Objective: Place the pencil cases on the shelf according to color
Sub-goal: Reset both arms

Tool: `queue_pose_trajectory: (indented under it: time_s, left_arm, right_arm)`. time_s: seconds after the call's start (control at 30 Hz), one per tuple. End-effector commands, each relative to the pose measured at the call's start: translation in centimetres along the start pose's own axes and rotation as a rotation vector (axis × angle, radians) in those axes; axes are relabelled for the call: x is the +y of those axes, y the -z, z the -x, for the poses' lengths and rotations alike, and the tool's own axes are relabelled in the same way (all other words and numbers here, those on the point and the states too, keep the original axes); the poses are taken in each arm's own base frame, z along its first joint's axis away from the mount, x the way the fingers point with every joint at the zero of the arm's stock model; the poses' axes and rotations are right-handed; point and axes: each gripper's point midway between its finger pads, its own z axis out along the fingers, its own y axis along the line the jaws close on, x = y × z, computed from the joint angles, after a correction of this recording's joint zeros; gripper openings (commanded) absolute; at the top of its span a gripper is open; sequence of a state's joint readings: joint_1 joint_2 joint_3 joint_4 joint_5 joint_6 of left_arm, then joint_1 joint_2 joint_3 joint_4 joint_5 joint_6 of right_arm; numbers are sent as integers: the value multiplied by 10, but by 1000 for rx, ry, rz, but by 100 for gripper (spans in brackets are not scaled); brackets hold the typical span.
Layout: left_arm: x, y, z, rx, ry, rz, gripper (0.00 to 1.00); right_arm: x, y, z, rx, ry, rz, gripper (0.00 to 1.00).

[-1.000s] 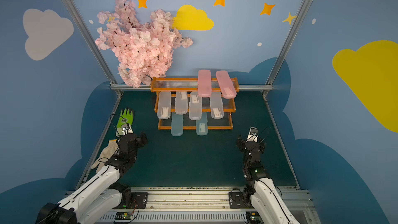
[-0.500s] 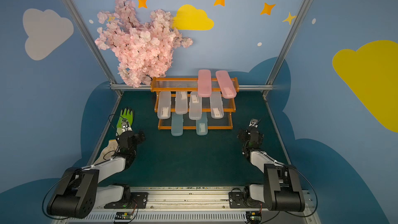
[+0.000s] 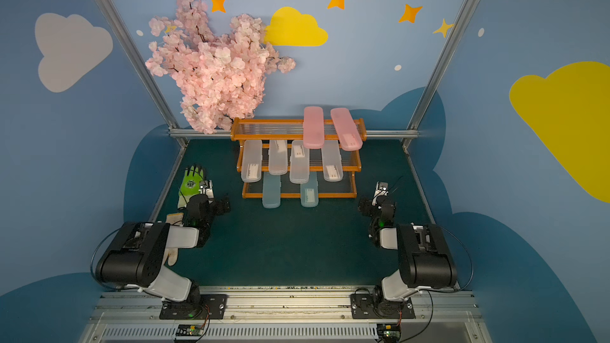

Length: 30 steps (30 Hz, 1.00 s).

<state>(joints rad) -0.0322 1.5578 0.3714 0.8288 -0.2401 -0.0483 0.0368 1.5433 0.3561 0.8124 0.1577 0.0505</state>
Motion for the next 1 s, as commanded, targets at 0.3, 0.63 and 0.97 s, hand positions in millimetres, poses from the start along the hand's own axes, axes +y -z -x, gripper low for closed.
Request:
queue_pose_trajectory:
  time_s: [0.3, 0.63, 0.97]
  left_arm:
    - [-3, 1, 18, -55, -5, -25, 100]
    - [-3, 1, 16, -52, -5, -26, 100]
    - [-4, 0, 16, -50, -4, -28, 100]
  right_arm:
    - [10, 2, 25, 16, 51, 33, 99]
    - [10, 2, 26, 15, 51, 33, 99]
    - [13, 1, 24, 22, 61, 44, 99]
